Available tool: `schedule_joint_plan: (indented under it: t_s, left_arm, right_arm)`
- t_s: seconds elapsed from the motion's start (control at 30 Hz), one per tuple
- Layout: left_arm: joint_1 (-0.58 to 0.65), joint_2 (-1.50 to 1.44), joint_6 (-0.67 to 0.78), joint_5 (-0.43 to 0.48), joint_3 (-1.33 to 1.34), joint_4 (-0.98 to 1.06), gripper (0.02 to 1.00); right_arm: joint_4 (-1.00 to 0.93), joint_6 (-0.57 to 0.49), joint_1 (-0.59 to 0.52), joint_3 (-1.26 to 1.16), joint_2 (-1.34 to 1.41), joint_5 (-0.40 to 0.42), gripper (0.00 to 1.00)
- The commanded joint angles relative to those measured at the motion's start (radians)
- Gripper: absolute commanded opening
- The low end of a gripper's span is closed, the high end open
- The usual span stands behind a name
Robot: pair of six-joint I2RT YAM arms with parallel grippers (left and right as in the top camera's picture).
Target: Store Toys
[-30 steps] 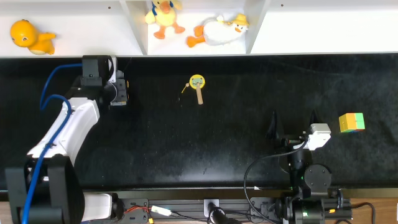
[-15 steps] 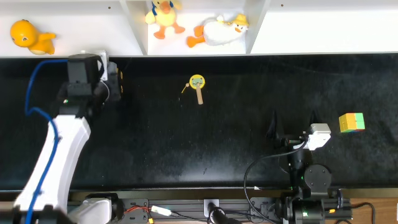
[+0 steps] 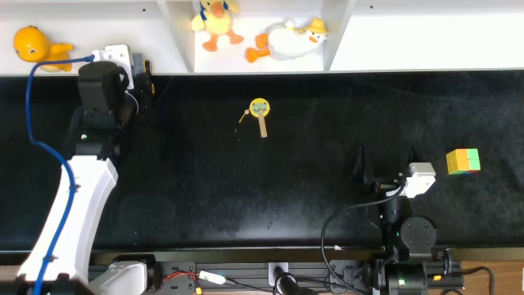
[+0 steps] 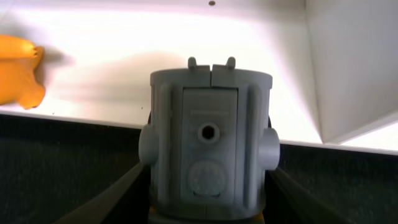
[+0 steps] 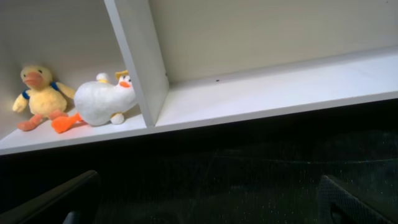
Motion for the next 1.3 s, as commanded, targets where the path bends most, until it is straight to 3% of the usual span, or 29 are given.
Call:
schedule_joint_plan:
  t_s: [0.03,0.57,0.8,1.3]
  left_arm:
    - [0.004,0.061,-0.007,-0.016,0.024,0.054,0.198]
    - [0.056,0.159,-0.003,-0.022,0.025,0.254,0.189]
    - [0.094,0.179,0.023,0.058,0.025,0.331,0.187]
    - [0.095,0.233,0.076,0.069,0.082,0.357,0.183]
  right_arm:
    - [0.003,0.004,-0.002,-0.013,-0.011,0.010,0.996]
    - [0.003,0.003,-0.002,-0.013,-0.011,0.010,0.996]
    - [0.003,0.004,-0.002,-0.013,-0.011,0.010,0.993]
    - [0.003,0.003,-0.002,-0.013,-0.011,0.010,0.996]
